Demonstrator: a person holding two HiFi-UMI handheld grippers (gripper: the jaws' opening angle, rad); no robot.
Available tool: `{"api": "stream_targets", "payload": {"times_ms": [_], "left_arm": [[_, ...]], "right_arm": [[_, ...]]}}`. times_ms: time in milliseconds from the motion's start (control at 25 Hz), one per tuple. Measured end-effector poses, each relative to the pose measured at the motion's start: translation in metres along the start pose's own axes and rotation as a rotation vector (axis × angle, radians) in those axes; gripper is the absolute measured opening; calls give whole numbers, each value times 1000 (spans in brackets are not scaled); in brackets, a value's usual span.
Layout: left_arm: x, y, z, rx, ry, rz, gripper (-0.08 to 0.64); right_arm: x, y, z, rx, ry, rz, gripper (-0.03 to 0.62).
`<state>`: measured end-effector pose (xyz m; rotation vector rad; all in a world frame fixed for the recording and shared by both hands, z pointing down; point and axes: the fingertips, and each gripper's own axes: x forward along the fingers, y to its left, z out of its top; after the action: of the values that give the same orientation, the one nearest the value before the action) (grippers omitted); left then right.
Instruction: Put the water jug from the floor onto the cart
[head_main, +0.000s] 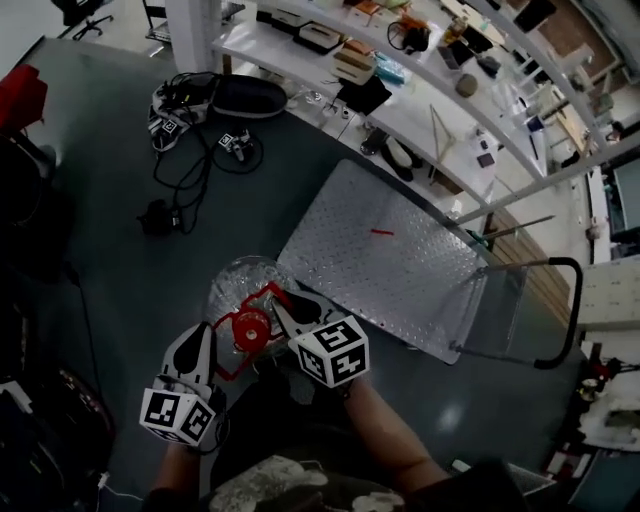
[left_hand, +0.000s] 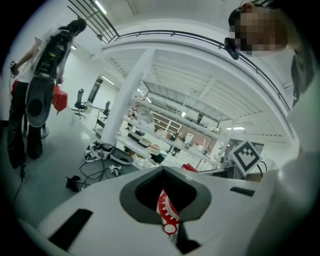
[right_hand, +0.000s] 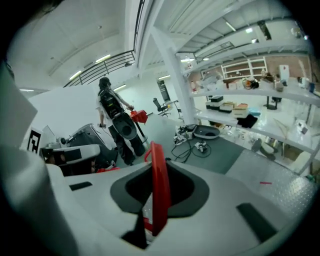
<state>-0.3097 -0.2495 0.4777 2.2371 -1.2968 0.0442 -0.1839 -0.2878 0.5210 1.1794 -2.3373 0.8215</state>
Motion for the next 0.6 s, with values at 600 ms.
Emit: {"api": "stream_targets", "payload": {"times_ms": [600], "left_arm": [[154,-198,-17,150,98,-219,8]], "right_arm": [[-189,-234,-31,239,-120,-287,38]]}}
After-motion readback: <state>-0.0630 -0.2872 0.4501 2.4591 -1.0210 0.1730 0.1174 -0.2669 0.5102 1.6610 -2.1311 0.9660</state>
